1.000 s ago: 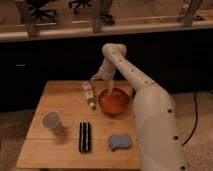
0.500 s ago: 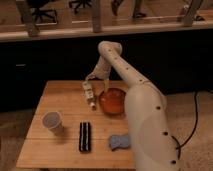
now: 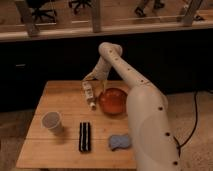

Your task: Place the bottle in the ceramic bowl

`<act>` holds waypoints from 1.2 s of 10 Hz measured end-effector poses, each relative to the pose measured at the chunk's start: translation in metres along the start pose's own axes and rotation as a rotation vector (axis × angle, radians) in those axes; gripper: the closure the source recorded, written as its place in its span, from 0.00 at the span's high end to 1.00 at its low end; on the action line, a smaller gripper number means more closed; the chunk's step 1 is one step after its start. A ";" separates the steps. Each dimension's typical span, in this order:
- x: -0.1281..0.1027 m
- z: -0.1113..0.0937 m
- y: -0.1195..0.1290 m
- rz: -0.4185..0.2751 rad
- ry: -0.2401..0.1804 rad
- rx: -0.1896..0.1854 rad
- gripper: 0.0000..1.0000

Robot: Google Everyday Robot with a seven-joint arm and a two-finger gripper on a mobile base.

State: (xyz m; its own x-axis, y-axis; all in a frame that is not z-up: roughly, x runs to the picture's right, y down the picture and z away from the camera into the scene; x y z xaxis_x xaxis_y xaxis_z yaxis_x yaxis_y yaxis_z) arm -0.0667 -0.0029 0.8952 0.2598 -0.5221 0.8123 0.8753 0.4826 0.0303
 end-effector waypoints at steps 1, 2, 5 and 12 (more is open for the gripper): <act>-0.004 0.002 -0.004 -0.032 0.000 0.005 0.80; -0.008 0.006 -0.009 -0.065 0.000 0.006 0.80; -0.010 0.012 -0.016 -0.110 0.007 -0.001 0.80; -0.012 0.029 -0.028 -0.229 0.045 -0.016 0.80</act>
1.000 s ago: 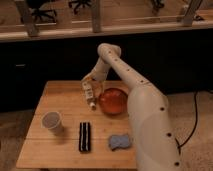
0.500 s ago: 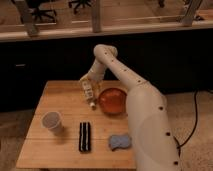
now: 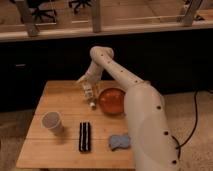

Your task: Place the bottle in the ceramic bowl

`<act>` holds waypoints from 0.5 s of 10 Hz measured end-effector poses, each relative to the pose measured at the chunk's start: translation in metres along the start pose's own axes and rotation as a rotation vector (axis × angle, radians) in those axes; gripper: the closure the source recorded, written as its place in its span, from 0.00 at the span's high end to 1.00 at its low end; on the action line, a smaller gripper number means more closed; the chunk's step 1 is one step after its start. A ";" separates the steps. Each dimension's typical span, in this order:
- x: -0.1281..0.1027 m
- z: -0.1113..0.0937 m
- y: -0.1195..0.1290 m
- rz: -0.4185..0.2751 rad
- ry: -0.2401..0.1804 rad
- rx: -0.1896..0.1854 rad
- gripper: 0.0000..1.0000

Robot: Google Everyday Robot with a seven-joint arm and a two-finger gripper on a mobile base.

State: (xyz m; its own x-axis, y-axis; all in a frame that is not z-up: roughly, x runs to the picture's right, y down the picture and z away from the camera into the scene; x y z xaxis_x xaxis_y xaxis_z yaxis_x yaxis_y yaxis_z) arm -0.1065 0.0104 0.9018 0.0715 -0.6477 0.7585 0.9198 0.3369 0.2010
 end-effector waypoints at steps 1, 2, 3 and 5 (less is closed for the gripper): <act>-0.001 0.002 -0.001 -0.020 0.014 0.002 0.80; -0.001 0.004 -0.001 -0.031 0.022 0.003 0.80; -0.001 0.005 -0.001 -0.044 0.031 0.004 0.80; 0.002 0.007 -0.002 -0.064 0.043 0.002 0.80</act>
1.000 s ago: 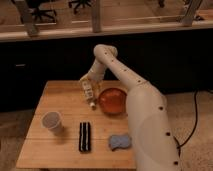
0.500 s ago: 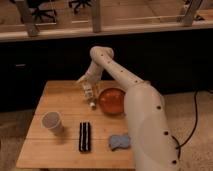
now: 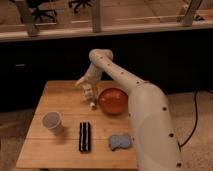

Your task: Place the bottle in the ceramic bowl

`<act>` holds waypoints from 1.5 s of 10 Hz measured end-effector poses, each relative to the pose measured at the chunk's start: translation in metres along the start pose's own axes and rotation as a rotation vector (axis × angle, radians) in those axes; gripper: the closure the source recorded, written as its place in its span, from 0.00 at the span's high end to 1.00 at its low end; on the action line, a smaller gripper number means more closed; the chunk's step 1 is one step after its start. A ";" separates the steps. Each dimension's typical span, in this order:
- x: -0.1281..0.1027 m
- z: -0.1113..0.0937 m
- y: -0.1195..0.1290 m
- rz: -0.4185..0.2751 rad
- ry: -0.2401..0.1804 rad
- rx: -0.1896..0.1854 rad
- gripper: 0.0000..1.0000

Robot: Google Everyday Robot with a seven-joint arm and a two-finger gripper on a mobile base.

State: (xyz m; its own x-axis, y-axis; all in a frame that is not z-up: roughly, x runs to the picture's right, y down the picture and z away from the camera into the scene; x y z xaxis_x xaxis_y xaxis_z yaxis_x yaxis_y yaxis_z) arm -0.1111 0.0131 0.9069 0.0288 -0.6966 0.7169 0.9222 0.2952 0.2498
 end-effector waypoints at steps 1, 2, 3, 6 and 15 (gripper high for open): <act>0.002 0.003 0.000 -0.010 0.003 -0.006 0.80; 0.005 0.005 -0.001 -0.020 0.004 -0.013 0.80; 0.008 0.008 -0.001 -0.031 0.003 -0.021 0.80; 0.014 0.019 0.000 -0.055 -0.010 -0.052 0.80; 0.012 0.049 0.014 -0.070 -0.067 -0.122 0.80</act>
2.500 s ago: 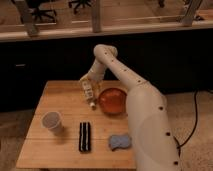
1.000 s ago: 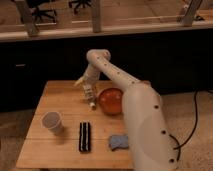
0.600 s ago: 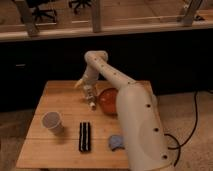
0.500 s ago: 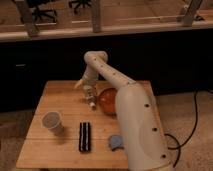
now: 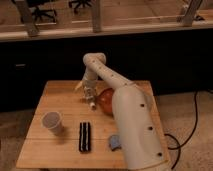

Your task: Place the bottle in the ceramic bowl

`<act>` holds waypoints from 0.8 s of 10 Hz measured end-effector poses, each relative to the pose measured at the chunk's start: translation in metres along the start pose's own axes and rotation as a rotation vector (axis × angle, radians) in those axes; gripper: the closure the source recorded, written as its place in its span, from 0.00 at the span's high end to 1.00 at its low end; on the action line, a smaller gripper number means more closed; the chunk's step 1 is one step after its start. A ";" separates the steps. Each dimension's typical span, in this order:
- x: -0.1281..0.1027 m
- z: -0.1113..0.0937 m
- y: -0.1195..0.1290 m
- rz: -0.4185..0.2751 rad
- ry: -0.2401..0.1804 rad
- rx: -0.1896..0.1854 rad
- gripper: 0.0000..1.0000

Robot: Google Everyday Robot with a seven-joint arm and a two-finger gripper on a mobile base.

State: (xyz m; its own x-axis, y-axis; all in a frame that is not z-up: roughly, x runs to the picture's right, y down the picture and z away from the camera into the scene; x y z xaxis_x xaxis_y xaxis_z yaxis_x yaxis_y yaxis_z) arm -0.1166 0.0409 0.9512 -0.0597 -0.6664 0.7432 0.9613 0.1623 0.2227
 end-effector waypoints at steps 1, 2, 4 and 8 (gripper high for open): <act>0.000 0.001 0.001 0.000 -0.003 -0.003 0.80; 0.000 0.003 0.002 0.001 -0.007 -0.006 0.80; 0.000 0.008 0.003 0.001 -0.017 -0.015 0.80; 0.000 0.017 0.004 0.000 -0.031 -0.035 0.80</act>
State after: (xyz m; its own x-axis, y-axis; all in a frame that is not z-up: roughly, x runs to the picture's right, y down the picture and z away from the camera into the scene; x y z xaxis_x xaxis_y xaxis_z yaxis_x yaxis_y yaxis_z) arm -0.1167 0.0537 0.9626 -0.0678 -0.6431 0.7628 0.9699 0.1366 0.2014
